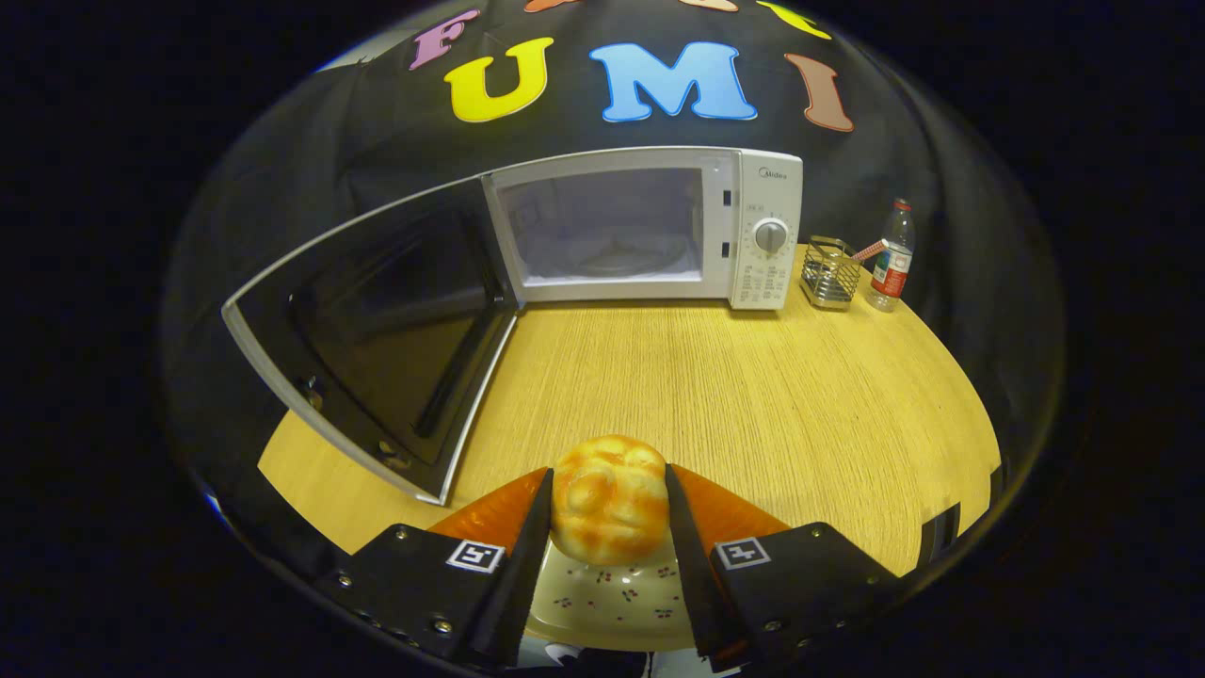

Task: Open the microwave, put the food inside, and close the microwave door.

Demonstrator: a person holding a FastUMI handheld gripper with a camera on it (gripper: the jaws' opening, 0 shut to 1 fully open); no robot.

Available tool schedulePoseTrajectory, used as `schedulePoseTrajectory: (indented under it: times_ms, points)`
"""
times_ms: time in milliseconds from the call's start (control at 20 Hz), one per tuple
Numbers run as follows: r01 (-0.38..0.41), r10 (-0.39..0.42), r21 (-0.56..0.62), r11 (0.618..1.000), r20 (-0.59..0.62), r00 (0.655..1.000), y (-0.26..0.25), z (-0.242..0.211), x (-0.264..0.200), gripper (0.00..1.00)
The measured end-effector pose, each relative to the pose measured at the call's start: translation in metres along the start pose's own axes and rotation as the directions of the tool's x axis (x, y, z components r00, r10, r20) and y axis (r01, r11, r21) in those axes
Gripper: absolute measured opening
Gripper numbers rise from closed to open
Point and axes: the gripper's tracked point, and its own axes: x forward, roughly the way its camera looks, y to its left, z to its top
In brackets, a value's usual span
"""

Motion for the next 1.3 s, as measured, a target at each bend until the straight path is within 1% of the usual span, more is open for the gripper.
schedulePoseTrajectory:
  times_ms: [300,550,700,1100,1300]
  points:
    - [-0.080,0.070,0.108,0.991,0.097,0.993,0.006,0.066,0.023,0.67]
    - [-0.135,0.111,0.159,0.978,0.154,0.982,0.011,0.104,0.048,0.67]
    - [-0.172,0.130,0.213,0.962,0.197,0.972,0.016,0.124,0.065,0.66]
    - [-0.204,0.110,0.346,0.916,0.272,0.956,0.027,0.159,0.124,0.67]
    - [-0.214,0.087,0.395,0.893,0.315,0.945,0.023,0.174,0.152,0.66]
